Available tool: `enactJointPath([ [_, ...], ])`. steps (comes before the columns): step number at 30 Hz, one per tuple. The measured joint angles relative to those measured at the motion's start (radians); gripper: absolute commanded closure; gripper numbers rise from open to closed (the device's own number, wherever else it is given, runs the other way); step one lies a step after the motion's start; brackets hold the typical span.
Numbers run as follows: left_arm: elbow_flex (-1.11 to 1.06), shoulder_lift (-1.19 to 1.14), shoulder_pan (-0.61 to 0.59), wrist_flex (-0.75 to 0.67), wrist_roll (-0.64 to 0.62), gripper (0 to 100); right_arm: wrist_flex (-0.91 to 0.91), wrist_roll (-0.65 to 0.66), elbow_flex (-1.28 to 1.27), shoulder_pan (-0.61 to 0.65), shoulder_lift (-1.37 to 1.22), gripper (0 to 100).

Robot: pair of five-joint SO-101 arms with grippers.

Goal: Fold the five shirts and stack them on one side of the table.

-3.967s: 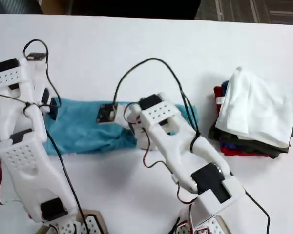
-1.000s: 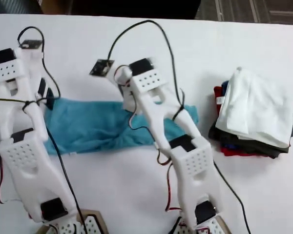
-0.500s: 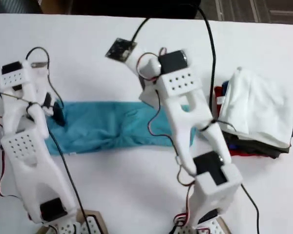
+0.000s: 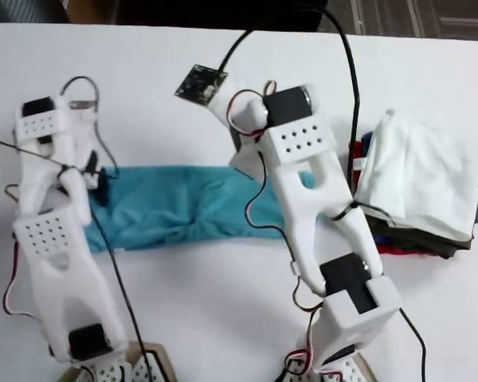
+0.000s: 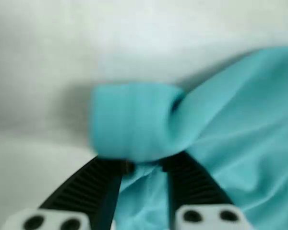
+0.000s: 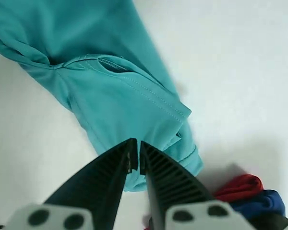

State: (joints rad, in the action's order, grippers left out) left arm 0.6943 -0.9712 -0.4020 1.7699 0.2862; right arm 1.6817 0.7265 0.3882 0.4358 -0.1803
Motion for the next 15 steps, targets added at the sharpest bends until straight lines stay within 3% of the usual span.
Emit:
enactJointPath([
  [8, 0.002, -0.003, 0.000, 0.003, -0.002, 97, 0.000, 0.000, 0.000, -0.008, 0.006, 97.6],
  [15, 0.005, 0.063, -0.124, 0.000, -0.020, 97, 0.000, 0.000, -0.002, -0.066, 0.089, 97.6],
])
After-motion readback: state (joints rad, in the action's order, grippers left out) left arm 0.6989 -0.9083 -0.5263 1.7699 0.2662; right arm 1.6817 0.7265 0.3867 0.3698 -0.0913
